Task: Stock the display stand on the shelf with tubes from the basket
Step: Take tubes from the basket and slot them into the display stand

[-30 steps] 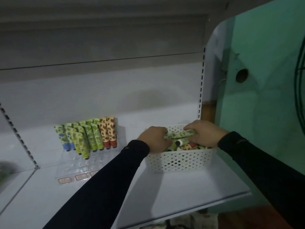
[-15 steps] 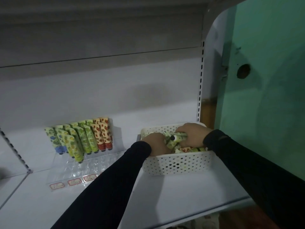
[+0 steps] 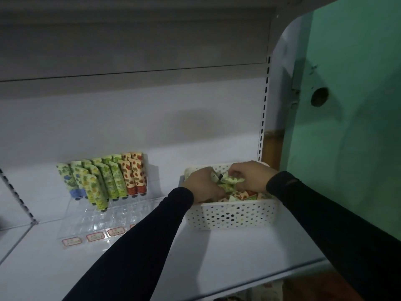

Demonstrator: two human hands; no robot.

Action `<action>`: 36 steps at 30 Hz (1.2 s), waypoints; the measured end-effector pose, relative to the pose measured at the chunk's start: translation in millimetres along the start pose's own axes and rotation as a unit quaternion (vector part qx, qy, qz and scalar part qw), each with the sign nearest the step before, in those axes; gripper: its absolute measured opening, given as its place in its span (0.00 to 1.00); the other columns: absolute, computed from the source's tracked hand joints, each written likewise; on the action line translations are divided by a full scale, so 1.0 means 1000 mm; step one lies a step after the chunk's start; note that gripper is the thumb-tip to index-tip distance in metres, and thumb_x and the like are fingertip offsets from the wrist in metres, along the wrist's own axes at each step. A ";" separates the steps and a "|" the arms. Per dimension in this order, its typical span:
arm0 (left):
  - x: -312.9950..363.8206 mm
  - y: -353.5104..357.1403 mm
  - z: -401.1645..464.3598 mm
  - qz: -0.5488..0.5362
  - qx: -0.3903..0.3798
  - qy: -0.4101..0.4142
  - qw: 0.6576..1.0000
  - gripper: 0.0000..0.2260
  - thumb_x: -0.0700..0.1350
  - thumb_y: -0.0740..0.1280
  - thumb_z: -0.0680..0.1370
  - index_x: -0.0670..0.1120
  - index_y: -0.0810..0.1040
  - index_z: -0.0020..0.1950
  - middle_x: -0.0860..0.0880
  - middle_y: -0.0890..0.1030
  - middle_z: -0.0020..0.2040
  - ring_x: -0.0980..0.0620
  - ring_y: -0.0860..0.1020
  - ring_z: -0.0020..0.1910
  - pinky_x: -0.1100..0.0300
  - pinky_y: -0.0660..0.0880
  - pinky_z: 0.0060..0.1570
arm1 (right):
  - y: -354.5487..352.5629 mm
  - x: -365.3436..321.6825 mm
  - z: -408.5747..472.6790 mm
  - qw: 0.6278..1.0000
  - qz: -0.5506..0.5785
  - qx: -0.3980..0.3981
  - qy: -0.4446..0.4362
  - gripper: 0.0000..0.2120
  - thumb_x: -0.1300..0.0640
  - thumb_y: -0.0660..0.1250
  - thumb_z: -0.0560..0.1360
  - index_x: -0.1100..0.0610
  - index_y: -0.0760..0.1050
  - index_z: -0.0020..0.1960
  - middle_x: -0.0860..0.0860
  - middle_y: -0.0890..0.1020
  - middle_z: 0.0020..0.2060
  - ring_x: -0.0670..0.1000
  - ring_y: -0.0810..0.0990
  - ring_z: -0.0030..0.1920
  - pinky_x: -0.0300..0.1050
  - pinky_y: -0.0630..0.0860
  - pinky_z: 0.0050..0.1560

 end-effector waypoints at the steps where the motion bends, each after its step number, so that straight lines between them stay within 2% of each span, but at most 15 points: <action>1: -0.001 -0.002 0.001 -0.010 0.017 0.002 1.000 0.15 0.52 0.75 0.67 0.54 0.74 0.50 0.55 0.80 0.47 0.53 0.77 0.49 0.55 0.73 0.56 | 0.001 0.000 0.001 1.000 -0.001 -0.003 0.006 0.20 0.54 0.70 0.75 0.51 0.71 0.65 0.50 0.78 0.62 0.50 0.76 0.58 0.42 0.73 0.57; 3: -0.001 -0.006 0.001 -0.038 0.043 0.018 0.998 0.16 0.54 0.74 0.66 0.55 0.73 0.48 0.55 0.80 0.45 0.52 0.79 0.48 0.48 0.75 0.57 | 0.002 0.000 0.002 1.000 -0.003 -0.006 0.018 0.21 0.54 0.70 0.75 0.52 0.71 0.67 0.51 0.78 0.62 0.51 0.76 0.59 0.44 0.74 0.59; 7: -0.004 -0.011 0.001 -0.133 0.094 0.036 0.986 0.13 0.48 0.75 0.70 0.53 0.73 0.49 0.53 0.80 0.44 0.52 0.79 0.44 0.53 0.79 0.46 | 0.005 0.001 0.004 0.999 -0.033 -0.007 0.037 0.20 0.54 0.68 0.75 0.53 0.72 0.66 0.53 0.78 0.61 0.53 0.76 0.59 0.46 0.74 0.58; 12: -0.008 -0.013 0.006 -0.202 0.137 0.026 0.969 0.12 0.50 0.72 0.74 0.54 0.72 0.52 0.52 0.80 0.46 0.51 0.80 0.45 0.49 0.81 0.50 | 0.007 0.002 0.005 0.998 -0.040 -0.015 0.043 0.12 0.57 0.65 0.76 0.59 0.77 0.58 0.54 0.80 0.53 0.54 0.77 0.52 0.45 0.72 0.50; 14: -0.009 -0.011 0.009 -0.217 0.147 0.023 0.965 0.10 0.53 0.71 0.75 0.54 0.72 0.51 0.53 0.81 0.46 0.52 0.81 0.44 0.49 0.80 0.52 | 0.008 0.002 0.004 0.998 -0.041 -0.013 0.037 0.10 0.58 0.65 0.76 0.59 0.77 0.57 0.54 0.81 0.53 0.54 0.77 0.52 0.43 0.70 0.48; 16: -0.009 -0.009 0.011 -0.238 0.150 0.019 0.960 0.09 0.53 0.69 0.77 0.54 0.72 0.52 0.52 0.81 0.45 0.52 0.81 0.42 0.52 0.81 0.50 | 0.009 0.003 0.004 0.999 -0.040 -0.005 0.031 0.10 0.57 0.64 0.77 0.57 0.77 0.57 0.53 0.81 0.54 0.54 0.77 0.54 0.41 0.69 0.49; 19: -0.005 -0.009 0.009 -0.282 0.143 0.027 0.948 0.11 0.49 0.68 0.79 0.49 0.72 0.59 0.48 0.80 0.48 0.51 0.80 0.40 0.62 0.79 0.39 | 0.008 0.003 0.004 0.999 -0.042 0.001 0.021 0.08 0.56 0.64 0.78 0.55 0.77 0.56 0.52 0.81 0.53 0.54 0.78 0.55 0.42 0.70 0.50; 20: -0.003 -0.010 0.008 -0.294 0.142 0.033 0.945 0.12 0.48 0.68 0.79 0.48 0.72 0.60 0.48 0.80 0.50 0.49 0.80 0.41 0.62 0.80 0.40 | 0.008 0.003 0.005 0.999 -0.046 -0.005 0.019 0.09 0.55 0.64 0.78 0.54 0.76 0.56 0.52 0.81 0.53 0.54 0.78 0.55 0.43 0.71 0.51; 22: -0.002 -0.011 0.007 -0.289 0.152 0.047 0.944 0.13 0.48 0.69 0.78 0.50 0.72 0.61 0.51 0.79 0.53 0.48 0.82 0.44 0.54 0.82 0.47 | 0.007 0.002 0.004 0.998 -0.058 -0.022 0.017 0.13 0.53 0.67 0.76 0.53 0.76 0.60 0.52 0.80 0.55 0.52 0.76 0.51 0.43 0.72 0.50; 24: -0.002 -0.014 0.005 -0.276 0.175 0.057 0.943 0.12 0.50 0.68 0.79 0.53 0.72 0.61 0.57 0.78 0.52 0.52 0.82 0.43 0.53 0.81 0.49 | 0.005 0.000 0.004 0.997 -0.064 -0.042 0.026 0.18 0.52 0.68 0.76 0.55 0.74 0.65 0.53 0.79 0.58 0.50 0.73 0.49 0.41 0.68 0.48; 25: -0.003 -0.017 0.004 -0.280 0.191 0.061 0.939 0.12 0.50 0.68 0.79 0.54 0.72 0.62 0.57 0.78 0.52 0.53 0.81 0.42 0.55 0.81 0.47 | 0.005 0.000 0.005 0.996 -0.066 -0.050 0.031 0.21 0.51 0.68 0.76 0.56 0.72 0.67 0.53 0.78 0.61 0.51 0.74 0.52 0.41 0.67 0.49; 27: -0.004 -0.023 0.002 -0.296 0.216 0.073 0.928 0.12 0.47 0.65 0.81 0.52 0.72 0.63 0.52 0.78 0.49 0.55 0.78 0.37 0.62 0.76 0.36 | 0.005 -0.001 0.005 0.995 -0.071 -0.054 0.033 0.25 0.50 0.67 0.77 0.57 0.68 0.71 0.53 0.74 0.67 0.53 0.73 0.63 0.42 0.68 0.57; 30: -0.007 -0.030 0.001 -0.305 0.230 0.079 0.921 0.10 0.44 0.61 0.83 0.51 0.71 0.65 0.50 0.73 0.35 0.59 0.67 0.23 0.67 0.67 0.23 | 0.006 -0.005 0.006 0.993 -0.091 -0.065 0.022 0.24 0.53 0.65 0.78 0.57 0.67 0.73 0.54 0.73 0.69 0.54 0.72 0.66 0.44 0.69 0.62; 33: -0.012 -0.029 0.004 -0.305 0.230 0.075 0.921 0.12 0.43 0.57 0.84 0.50 0.70 0.67 0.50 0.71 0.33 0.58 0.65 0.23 0.67 0.65 0.22 | 0.008 -0.008 0.007 0.990 -0.110 -0.083 0.014 0.22 0.54 0.65 0.79 0.58 0.68 0.71 0.55 0.74 0.67 0.55 0.73 0.65 0.45 0.69 0.62; 36: -0.012 -0.025 0.004 -0.303 0.215 0.071 0.926 0.12 0.44 0.57 0.84 0.50 0.70 0.68 0.49 0.73 0.36 0.56 0.69 0.26 0.66 0.68 0.24 | 0.010 -0.008 0.008 0.988 -0.124 -0.093 0.011 0.21 0.54 0.63 0.79 0.60 0.68 0.71 0.56 0.73 0.67 0.55 0.73 0.64 0.46 0.70 0.63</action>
Point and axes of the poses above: each hand's wrist, its own z-axis towards the middle knuckle, its own y-axis out of the palm, x = y × z, the point moved 6 cm from there along z, towards the middle knuckle
